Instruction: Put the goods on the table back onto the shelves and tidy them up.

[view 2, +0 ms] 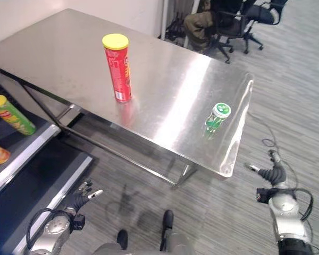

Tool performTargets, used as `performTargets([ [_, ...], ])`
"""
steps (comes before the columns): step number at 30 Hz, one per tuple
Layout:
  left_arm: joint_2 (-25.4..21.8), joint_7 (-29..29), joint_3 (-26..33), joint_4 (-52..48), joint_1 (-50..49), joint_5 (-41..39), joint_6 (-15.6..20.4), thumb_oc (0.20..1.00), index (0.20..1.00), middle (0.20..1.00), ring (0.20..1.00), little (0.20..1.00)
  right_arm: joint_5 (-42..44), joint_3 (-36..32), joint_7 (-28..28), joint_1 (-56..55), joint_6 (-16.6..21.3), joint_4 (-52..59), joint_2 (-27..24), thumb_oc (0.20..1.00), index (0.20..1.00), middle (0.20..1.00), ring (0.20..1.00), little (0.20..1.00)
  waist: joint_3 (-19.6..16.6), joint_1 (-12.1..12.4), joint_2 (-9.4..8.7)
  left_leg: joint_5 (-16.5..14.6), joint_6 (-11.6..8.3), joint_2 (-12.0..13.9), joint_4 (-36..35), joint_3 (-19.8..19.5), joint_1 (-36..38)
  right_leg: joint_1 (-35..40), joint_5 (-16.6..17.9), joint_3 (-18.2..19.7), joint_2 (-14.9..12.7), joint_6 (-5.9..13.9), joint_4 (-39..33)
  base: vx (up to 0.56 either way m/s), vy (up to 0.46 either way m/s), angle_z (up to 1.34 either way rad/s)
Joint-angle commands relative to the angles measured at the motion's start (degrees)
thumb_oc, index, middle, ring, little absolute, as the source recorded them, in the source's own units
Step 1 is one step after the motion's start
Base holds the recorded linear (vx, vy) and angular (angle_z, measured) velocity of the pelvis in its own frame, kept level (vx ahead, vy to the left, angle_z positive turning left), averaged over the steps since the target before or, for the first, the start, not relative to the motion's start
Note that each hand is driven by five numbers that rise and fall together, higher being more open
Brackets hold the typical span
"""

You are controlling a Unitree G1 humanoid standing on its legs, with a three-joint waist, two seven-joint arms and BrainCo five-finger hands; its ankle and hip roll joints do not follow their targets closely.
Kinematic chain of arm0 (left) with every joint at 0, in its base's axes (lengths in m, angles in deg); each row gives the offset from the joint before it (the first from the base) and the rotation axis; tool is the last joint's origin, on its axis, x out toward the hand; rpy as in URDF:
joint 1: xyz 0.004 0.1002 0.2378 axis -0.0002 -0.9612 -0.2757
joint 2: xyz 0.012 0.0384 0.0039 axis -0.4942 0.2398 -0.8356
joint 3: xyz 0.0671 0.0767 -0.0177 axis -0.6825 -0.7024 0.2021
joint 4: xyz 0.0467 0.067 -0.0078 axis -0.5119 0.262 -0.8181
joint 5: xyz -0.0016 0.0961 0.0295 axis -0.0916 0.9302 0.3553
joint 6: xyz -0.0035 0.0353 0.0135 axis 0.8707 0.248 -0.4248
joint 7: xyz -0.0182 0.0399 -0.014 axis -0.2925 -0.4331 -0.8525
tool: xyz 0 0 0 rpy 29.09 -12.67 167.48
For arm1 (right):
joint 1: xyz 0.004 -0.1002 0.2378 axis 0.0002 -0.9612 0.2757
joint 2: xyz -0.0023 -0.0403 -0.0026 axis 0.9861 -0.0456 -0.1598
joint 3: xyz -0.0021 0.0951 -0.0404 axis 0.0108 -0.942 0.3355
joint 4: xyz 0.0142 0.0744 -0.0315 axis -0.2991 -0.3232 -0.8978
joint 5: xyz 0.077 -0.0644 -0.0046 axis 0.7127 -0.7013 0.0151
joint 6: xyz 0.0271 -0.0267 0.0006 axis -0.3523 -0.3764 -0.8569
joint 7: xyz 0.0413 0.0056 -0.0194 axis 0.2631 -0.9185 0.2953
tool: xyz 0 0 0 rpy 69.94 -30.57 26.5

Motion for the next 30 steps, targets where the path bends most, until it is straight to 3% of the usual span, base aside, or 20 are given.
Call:
performTargets([
  [1,-3.39,-0.05,-0.38,-2.16,2.72,1.19,2.06,1.0,1.0,1.0,1.0,1.0,-0.89,-0.92,-2.97,6.08,2.9,1.25,-3.65,1.0,1.0,1.0,1.0,1.0,-0.6,2.18,-1.74,-4.22,-0.88,2.3,0.03,-4.1,-1.94,5.17,-6.56,-0.27,-6.67,6.61,0.52,0.01,-0.016,0.05],
  [11,-3.14,-0.03,0.86,-1.33,2.5,0.76,2.37,1.0,1.0,1.0,1.0,1.0,2.5,-9.18,-3.56,1.13,4.6,4.73,-4.25,1.0,1.0,1.0,1.0,1.0,-1.44,1.65,-1.65,-4.32,-1.35,2.45,0.03,-5.48,-2.6,6.23,-7.62,-1.98,-6.62,6.38,0.52,0.02,-0.011,0.13],
  [20,-3.27,0.46,-1.21,-1.32,2.56,0.43,1.94,1.0,1.0,1.0,1.0,1.0,2.03,0.76,-1.4,10.44,3.75,2.33,-6.14,1.0,1.0,1.0,1.0,1.0,-1.2,3.3,-2.26,-3.99,-1.64,2.82,0.03,-5.6,-2.97,6.08,-7.58,-2.53,-6.4,6.11,0.52,0.0,-0.004,0.02],
  [30,-3.6,0.26,-1.41,-1.86,2.24,0.18,2.03,1.0,1.0,1.0,1.0,1.0,2.16,4.53,0.01,13.67,3.63,4.86,-7.71,1.0,1.0,1.0,1.0,1.0,-0.85,4.12,-2.16,-3.49,-1.98,2.93,0.03,-6.7,-4.15,6.09,-8.02,-3.52,-6.46,5.88,0.52,0.0,-0.005,0.03],
])
